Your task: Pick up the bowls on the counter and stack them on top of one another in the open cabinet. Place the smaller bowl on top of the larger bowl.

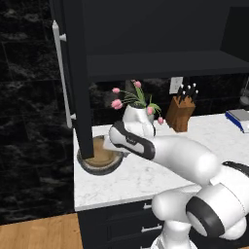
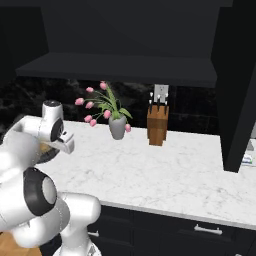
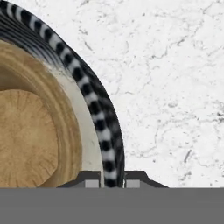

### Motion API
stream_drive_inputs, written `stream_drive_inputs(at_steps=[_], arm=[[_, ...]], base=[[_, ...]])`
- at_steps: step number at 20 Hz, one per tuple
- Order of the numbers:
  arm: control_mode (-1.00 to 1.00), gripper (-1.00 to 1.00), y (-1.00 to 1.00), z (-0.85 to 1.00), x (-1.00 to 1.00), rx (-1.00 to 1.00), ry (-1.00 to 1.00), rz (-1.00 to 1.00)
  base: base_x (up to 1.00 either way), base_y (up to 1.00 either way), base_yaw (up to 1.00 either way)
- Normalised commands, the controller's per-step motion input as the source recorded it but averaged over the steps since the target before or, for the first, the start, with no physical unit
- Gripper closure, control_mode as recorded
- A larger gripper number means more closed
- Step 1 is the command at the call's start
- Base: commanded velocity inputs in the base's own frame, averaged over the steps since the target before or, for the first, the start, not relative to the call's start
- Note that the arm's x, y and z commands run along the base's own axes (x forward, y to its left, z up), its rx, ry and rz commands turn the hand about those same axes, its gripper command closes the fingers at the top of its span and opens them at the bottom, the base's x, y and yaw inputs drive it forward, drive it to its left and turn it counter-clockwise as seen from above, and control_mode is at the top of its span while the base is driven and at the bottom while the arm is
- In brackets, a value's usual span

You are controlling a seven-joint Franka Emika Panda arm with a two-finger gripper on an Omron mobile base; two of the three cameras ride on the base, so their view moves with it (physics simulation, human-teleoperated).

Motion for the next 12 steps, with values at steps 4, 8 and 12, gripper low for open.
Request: stream_drive_inputs(at_steps=[4,8,12], arm=[[-1.0,1.0,-0.42,1.0,-0.93,0.16,-0.37,-0.3],[-1.0,1.0,-0.61,1.0,-0.87,0.24,-0.33,-0.3],[-1.0,1.0,-0.7,1.0,-0.71,0.22,-0.28,-0.35]], base=[[0.0,0.0,0.0],[0.0,0.0,0.0],[0.0,0.0,0.0]])
